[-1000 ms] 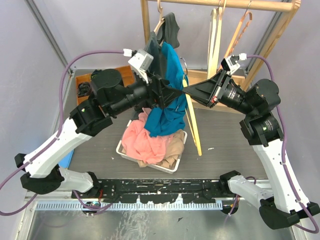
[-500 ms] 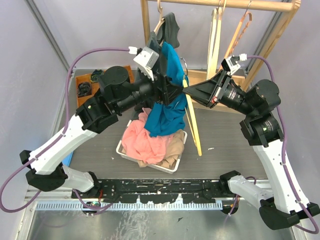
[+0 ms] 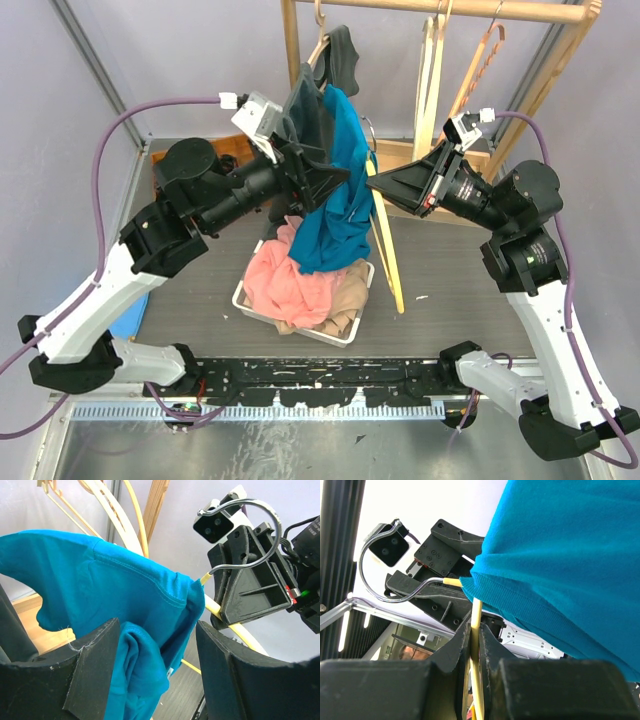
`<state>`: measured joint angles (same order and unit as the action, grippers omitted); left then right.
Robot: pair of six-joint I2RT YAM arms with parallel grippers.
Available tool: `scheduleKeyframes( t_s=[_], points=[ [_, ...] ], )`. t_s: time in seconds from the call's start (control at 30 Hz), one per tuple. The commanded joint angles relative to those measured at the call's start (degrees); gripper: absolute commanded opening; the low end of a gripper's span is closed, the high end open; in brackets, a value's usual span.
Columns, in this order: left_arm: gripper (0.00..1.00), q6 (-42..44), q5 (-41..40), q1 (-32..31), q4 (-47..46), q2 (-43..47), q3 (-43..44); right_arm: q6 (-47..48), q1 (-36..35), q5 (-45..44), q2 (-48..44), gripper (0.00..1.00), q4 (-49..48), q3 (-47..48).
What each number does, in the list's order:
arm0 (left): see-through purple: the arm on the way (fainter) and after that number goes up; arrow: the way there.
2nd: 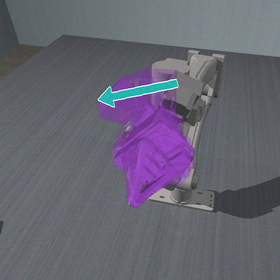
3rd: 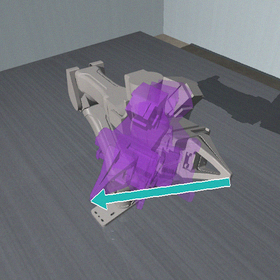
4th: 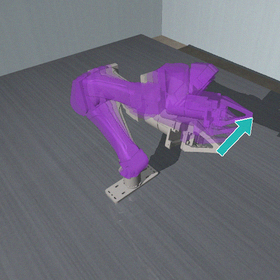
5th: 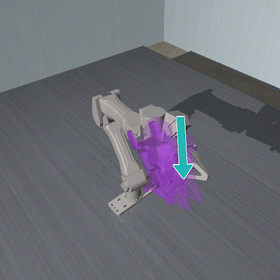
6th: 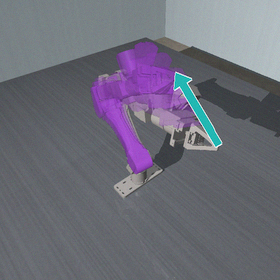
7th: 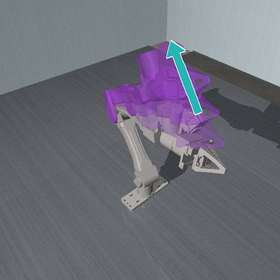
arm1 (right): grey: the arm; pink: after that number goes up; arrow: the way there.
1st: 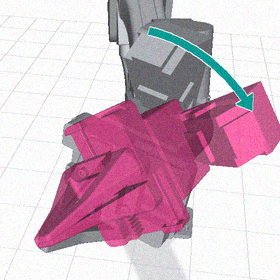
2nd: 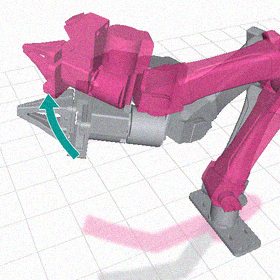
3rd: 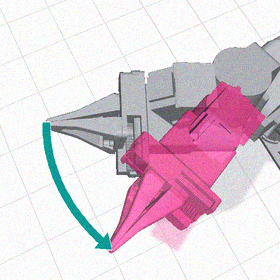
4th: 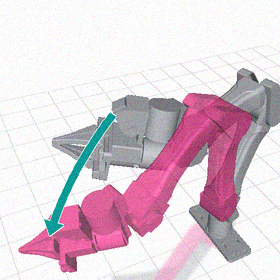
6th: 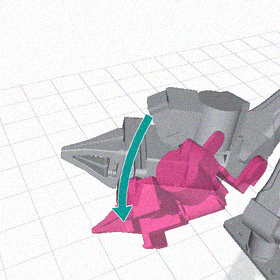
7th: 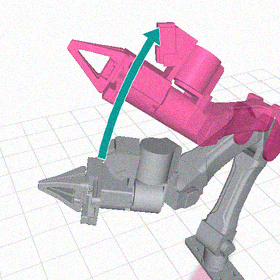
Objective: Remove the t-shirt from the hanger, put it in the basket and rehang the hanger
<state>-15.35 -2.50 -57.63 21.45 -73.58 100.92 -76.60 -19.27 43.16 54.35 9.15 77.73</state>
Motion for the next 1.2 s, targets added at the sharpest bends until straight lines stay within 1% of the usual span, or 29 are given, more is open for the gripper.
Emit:
scheduleKeyframes(
  t_s=[0.0,0.2,0.5,0.63,0.77,0.83,0.93,0.97,1.03,1.17],
  points=[
    [0.69,1.16,0.12,0.28,-1.88,-1.8,0.15,1.05,0.24,0.44,-1.35,0.0,-4.36,1.03],
    [0.68,1.74,0.49,0.25,-1.75,-3.97,1.84,1.12,0.24,-0.01,-1.5,0.01,-4.37,1.06],
    [0.61,2.35,0.34,0.46,-2.34,-5.81,3.38,1.15,0.22,-0.27,-1.69,0.01,-4.26,0.83],
    [0.5,2.27,0.97,0.49,-3.21,-6.72,4.35,1.12,0.22,-0.49,-1.88,0.01,-4.31,0.55],
    [0.35,2.0,2.0,0.47,-3.41,-7.8,5.38,1.14,0.22,-0.61,-2.05,0.01,-4.31,0.29],
    [0.25,1.62,2.15,0.51,-3.3,-8.21,5.79,1.17,0.2,-0.73,-2.14,0.01,-4.29,0.08],
    [0.05,1.47,2.15,0.49,-2.69,-8.72,6.78,1.19,0.22,-0.79,-2.38,0.01,-4.31,-0.27],
    [0.0,1.42,1.74,0.52,-2.42,-8.79,7.27,1.18,0.2,-0.79,-2.49,0.01,-4.29,-0.29],
    [0.0,1.42,-1.08,0.51,-1.38,-9.05,8.67,1.18,0.25,-0.79,-2.73,0.01,-4.29,-0.48],
    [0.0,0.79,-12.07,0.59,2.76,-10.89,14.42,1.26,0.24,-0.75,-3.52,0.0,-3.69,-0.86]
  ],
)
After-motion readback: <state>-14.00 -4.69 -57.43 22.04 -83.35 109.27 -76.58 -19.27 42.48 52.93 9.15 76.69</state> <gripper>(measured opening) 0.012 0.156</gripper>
